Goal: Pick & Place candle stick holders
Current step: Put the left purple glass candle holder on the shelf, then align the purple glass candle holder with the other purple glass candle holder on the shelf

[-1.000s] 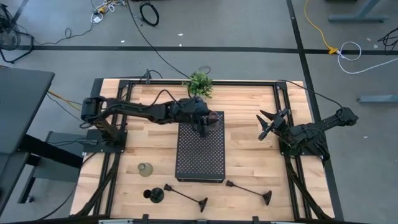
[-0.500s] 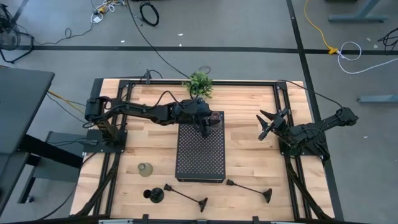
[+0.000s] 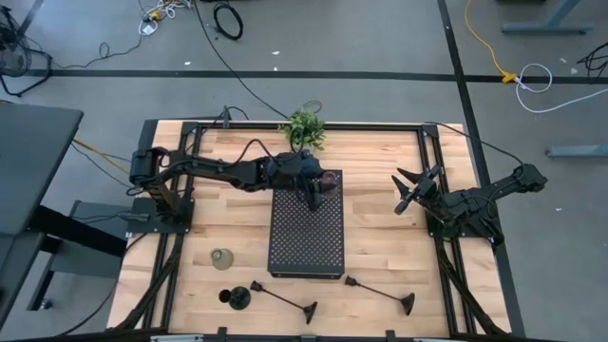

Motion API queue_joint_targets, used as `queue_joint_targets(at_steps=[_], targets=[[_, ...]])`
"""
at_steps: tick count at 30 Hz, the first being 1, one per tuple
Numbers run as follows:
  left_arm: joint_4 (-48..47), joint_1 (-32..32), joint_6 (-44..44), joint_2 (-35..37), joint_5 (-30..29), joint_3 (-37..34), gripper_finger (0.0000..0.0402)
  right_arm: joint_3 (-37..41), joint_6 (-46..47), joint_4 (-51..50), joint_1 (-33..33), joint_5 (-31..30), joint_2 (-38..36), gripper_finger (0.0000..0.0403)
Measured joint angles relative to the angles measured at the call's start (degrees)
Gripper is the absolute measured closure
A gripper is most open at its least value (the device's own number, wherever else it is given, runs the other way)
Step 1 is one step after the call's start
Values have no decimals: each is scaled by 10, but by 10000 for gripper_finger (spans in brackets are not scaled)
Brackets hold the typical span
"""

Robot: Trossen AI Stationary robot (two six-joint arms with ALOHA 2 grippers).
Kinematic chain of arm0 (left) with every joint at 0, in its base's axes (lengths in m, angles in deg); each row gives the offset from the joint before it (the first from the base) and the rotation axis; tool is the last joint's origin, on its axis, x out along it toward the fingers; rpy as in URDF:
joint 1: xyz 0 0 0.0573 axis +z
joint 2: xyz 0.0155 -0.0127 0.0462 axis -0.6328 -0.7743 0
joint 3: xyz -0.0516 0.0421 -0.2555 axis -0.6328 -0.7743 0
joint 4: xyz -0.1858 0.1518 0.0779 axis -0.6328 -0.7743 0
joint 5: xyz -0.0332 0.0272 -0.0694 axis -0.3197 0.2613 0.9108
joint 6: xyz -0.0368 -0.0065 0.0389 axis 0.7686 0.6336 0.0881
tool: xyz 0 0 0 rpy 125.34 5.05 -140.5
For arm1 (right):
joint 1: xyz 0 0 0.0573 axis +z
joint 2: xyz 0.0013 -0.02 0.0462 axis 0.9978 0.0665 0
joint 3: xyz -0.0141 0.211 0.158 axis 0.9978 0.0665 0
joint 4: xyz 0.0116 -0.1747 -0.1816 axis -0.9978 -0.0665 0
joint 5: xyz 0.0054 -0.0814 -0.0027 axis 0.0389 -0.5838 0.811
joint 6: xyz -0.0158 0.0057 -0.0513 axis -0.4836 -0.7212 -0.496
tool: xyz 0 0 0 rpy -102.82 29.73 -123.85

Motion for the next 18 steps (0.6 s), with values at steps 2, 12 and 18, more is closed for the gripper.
queue_joint_targets(at_steps=[2, 12, 18], targets=[[0, 0, -1, 0, 0, 0, 215, 0, 0, 0, 0, 0, 0, 273], [2, 0, -6, 5, -6, 0, 157, 0, 0, 0, 0, 0, 0, 273], [-10, 0, -16, 23, -5, 0, 149, 0, 0, 0, 0, 0, 0, 273]])
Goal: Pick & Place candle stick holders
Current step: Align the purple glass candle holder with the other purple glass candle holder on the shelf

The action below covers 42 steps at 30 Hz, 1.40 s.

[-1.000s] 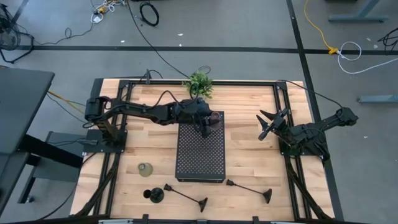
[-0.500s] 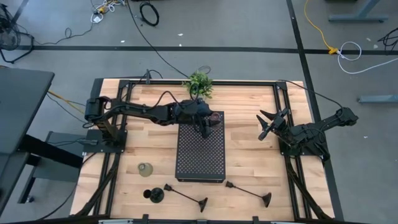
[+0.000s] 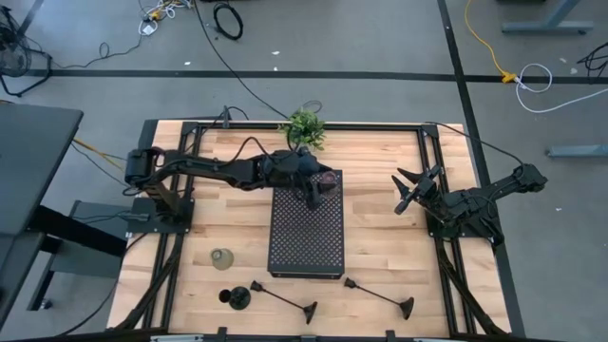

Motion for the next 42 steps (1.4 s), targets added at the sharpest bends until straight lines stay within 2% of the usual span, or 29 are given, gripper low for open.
queue_joint_targets(at_steps=[5, 10, 14, 19, 23, 31, 38, 42], targets=[[-35, -1, -9, 34, 2, 0, 149, 0, 0, 0, 0, 0, 0, 273], [-160, -1, -32, 98, -20, 0, 149, 0, 0, 0, 0, 0, 0, 273], [-293, -1, -37, 148, -71, 0, 149, 0, 0, 0, 0, 0, 0, 273], [-433, 3, -24, 183, -191, -16, 149, 0, 0, 0, 0, 0, 0, 273], [-430, 24, 10, 207, -231, -83, 150, 0, 0, 0, 0, 0, 0, 273], [-295, 96, 78, 262, -229, -233, 150, 0, 0, 1, 0, 5, 0, 273], [-251, 136, 106, 268, -222, -284, 150, 0, 0, 2, 0, 15, 0, 273], [-234, 143, 106, 267, -251, -306, 150, 0, 0, 2, 0, 15, 0, 273]])
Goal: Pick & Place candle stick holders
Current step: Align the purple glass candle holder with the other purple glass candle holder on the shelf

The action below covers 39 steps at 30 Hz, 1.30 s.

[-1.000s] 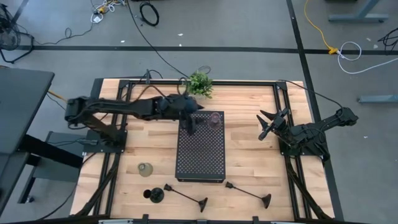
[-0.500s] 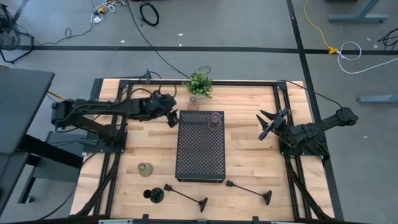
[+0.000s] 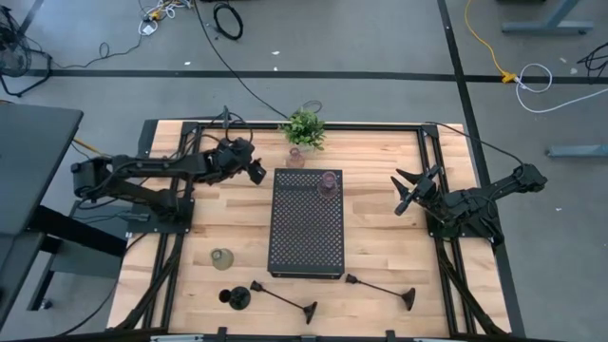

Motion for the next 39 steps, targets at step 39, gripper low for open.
queue_joint_targets(at_steps=[39], targets=[[636, 124, -166, -238, 215, -171, 150, 0, 0, 0, 0, 0, 0, 273]])
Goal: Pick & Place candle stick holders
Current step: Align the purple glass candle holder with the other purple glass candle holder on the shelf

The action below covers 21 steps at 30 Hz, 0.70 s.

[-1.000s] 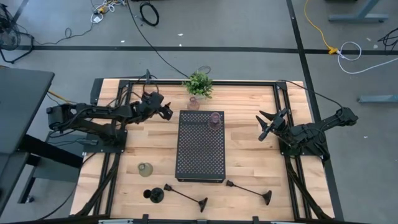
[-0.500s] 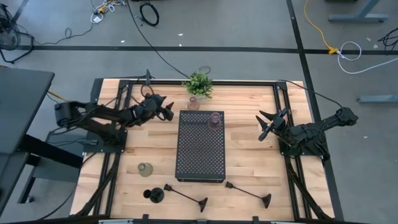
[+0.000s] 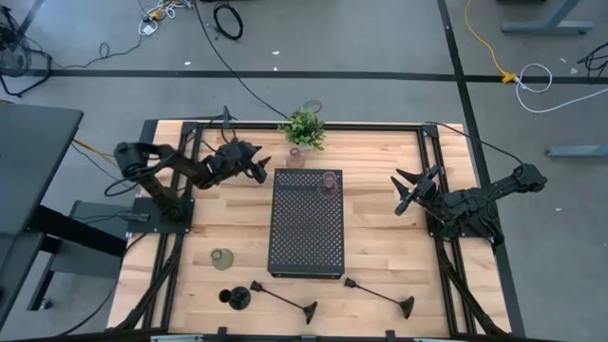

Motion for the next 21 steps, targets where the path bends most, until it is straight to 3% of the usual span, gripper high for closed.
queue_joint_targets(at_steps=[4, 8, 13, 21], targets=[[49, 15, -23, -27, 47, 0, 150, 0, 0, 0, 0, 0, 0, 273], [101, 23, -51, -45, 133, 0, 154, 0, 0, 0, 0, 0, 0, 273], [106, 26, -103, -51, 206, 7, 177, 0, 0, 0, 0, 0, 0, 273], [104, 26, -116, -56, 235, 37, 203, 0, 0, 0, 0, 0, 0, 273]])
